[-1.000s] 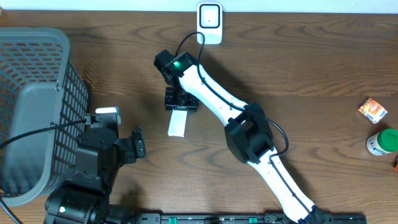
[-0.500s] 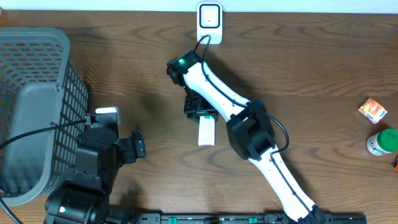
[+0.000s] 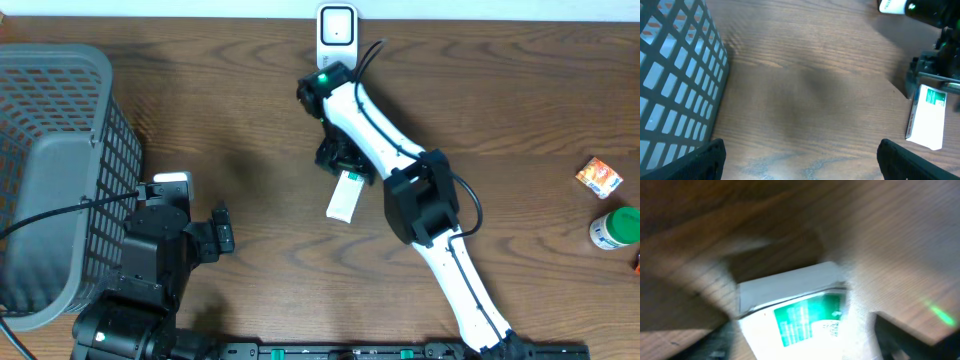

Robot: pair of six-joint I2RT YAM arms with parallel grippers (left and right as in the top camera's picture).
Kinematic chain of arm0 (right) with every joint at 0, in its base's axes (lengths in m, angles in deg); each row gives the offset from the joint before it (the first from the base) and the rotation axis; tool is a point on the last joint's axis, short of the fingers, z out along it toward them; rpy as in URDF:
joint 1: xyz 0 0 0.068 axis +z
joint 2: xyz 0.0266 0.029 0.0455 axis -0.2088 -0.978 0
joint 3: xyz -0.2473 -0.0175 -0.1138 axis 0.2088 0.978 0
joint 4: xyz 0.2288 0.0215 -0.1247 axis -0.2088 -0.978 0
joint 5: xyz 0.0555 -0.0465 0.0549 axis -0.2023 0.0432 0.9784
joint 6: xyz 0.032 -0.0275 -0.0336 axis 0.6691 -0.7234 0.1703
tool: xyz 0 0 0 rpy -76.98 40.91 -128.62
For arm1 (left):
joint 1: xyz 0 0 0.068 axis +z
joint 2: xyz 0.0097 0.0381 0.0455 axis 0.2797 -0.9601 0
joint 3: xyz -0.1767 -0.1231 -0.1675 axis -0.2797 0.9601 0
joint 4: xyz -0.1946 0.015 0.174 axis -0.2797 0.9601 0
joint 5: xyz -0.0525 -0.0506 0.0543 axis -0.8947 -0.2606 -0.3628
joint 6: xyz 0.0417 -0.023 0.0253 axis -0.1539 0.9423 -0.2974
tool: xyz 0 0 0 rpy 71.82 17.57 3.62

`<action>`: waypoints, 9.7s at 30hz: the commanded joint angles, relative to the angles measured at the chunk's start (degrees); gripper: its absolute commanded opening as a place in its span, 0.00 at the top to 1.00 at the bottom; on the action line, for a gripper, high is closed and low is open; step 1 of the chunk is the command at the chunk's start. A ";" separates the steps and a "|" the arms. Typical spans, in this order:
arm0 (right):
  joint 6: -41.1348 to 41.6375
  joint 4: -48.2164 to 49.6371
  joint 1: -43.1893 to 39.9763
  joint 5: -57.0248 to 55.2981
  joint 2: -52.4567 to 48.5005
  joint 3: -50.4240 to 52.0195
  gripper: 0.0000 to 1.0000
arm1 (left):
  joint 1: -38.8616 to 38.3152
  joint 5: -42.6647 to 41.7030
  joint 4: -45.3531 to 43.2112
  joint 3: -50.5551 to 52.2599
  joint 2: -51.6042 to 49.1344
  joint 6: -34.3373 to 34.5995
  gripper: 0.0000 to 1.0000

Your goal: Scan the item barcode

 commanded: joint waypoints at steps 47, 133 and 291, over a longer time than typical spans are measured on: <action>-20.37 0.68 -5.86 11.91 2.29 0.44 0.01 | 0.13 0.94 -0.02 -0.31 0.04 0.33 0.04; -16.63 7.61 -12.44 13.11 2.29 21.09 0.59 | 0.13 0.94 -0.02 -0.31 0.04 0.33 0.04; -134.66 48.02 -1.62 9.55 38.99 69.83 0.03 | 0.13 0.94 -0.02 -0.31 0.04 0.33 0.05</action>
